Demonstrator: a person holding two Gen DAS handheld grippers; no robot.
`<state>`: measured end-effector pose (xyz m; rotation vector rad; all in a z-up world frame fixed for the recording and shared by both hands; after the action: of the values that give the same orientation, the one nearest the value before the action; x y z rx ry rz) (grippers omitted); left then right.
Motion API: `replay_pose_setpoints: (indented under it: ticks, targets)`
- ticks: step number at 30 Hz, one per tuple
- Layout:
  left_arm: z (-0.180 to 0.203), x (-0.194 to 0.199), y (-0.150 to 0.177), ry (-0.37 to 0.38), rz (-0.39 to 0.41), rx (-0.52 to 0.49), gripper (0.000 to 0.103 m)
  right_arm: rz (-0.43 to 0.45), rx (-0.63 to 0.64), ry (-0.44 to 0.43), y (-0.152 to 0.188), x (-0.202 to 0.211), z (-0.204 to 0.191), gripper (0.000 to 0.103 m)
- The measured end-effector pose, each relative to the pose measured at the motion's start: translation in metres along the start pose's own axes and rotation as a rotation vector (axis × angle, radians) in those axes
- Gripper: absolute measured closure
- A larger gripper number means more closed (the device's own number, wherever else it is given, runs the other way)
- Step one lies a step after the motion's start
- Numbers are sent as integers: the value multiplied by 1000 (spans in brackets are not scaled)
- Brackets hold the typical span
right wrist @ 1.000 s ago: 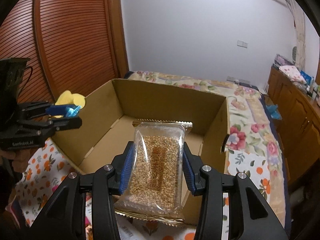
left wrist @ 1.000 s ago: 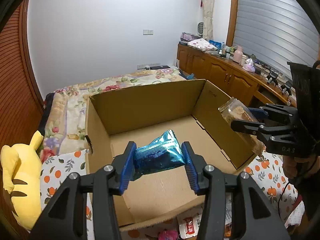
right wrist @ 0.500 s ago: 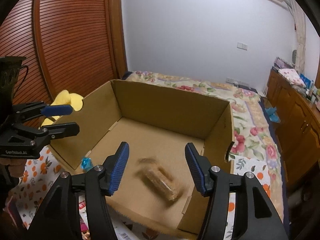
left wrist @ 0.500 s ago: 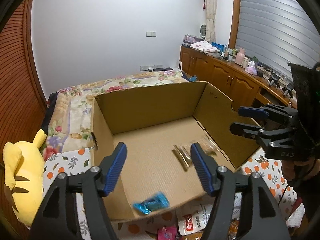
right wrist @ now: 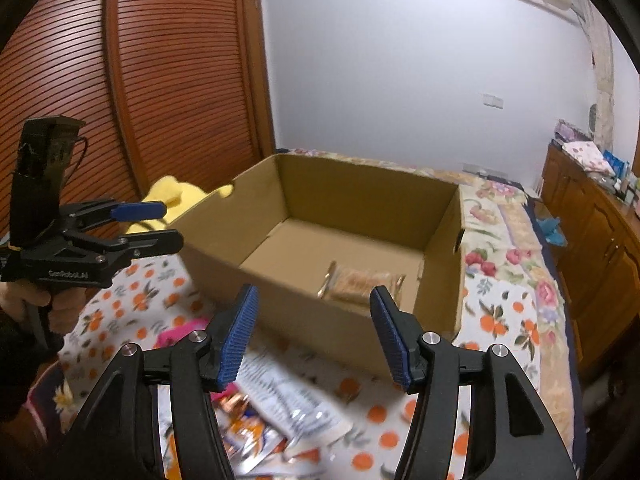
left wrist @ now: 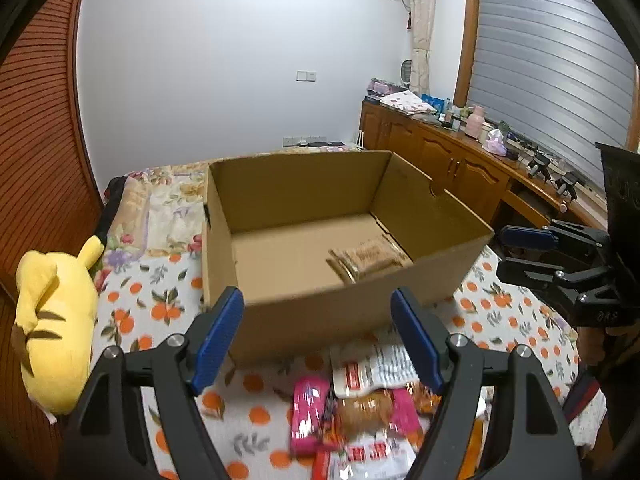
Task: Organize snacks
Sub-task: 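Move both tools back to the pile and grasp the white printed pouch with the right tool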
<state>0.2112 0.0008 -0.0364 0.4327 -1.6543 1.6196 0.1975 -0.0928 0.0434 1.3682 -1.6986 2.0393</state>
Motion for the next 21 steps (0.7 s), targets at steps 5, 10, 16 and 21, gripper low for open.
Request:
replay_pose_setpoints:
  ticks: [5,10,16,21]
  targets:
    - [0,6,27,3,-22,15,26,-35,1,-12,23,-5,-12,43]
    - [1,5,46,2,-52,22,26,-84,7,-35,43,-15,-22,42]
    - [1,0,58,8,-69,38,26,-151,21,-56,60,-36,-29,39]
    - [-4,-13,67,17,-100,58,26,-226,48,-74,71,-64,-31,38]
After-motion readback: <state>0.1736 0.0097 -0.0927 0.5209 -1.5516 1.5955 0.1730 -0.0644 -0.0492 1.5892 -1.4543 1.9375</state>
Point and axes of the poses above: each gripper's, at about its wrist camera, not at the fingertips, and x roughly against the way its jaws point, z to its right, y to its underside, the point moved 9 cm from there along -x, roughly the way its jaws point, and after that the axes turned 9 degrees about -z, right-handed, at the moved point
